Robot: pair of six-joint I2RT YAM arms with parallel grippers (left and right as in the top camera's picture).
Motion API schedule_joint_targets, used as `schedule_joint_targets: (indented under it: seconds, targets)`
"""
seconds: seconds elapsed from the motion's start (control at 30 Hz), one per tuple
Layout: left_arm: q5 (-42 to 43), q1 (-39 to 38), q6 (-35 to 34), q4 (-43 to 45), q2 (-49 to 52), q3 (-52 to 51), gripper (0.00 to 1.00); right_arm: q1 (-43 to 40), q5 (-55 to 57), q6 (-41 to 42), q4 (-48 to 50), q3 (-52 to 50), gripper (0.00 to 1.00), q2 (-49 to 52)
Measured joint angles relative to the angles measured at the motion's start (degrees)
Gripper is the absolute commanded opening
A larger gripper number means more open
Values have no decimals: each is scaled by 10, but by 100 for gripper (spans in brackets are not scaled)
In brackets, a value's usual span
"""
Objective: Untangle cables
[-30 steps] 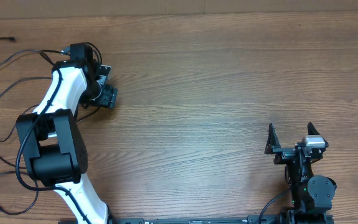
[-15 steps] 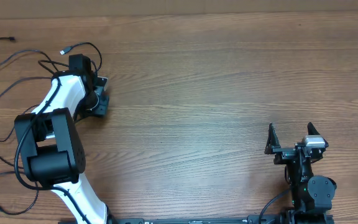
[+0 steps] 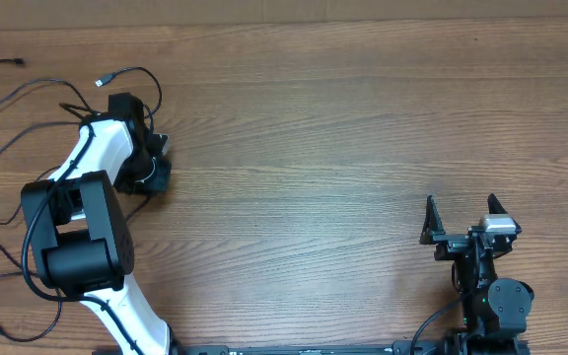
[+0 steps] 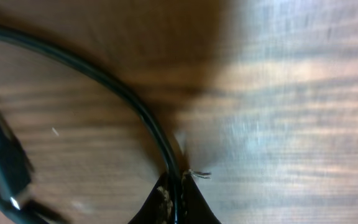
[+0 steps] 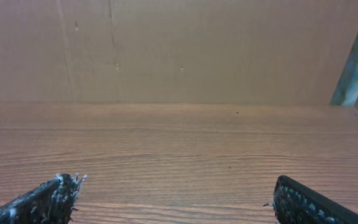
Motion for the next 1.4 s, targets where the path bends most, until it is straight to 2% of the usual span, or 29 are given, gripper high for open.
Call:
schedule_joint_targets:
  seconds: [0.4,0.6,0.77,0.97,1.3,1.37,1.4]
  targets:
    - [0,0,-30,-55,0,1,4,0,0,0,0,0,100,0]
    - [25,0,-42,-110,0,52,4,0,0,0,0,0,100,0]
    - [40,0,-99,-165,-8,92,4,0,0,0,0,0,100,0]
    - [35,0,-156,-209,-21,95,4,0,0,0,0,0,100,0]
    - [24,0,-188,-248,-21,95,4,0,0,0,0,0,100,0]
    - [24,0,-230,-252,-21,95,20,0,0,0,0,0,100,0]
    - [24,0,-257,-254,-21,95,21,0,0,0,0,0,100,0]
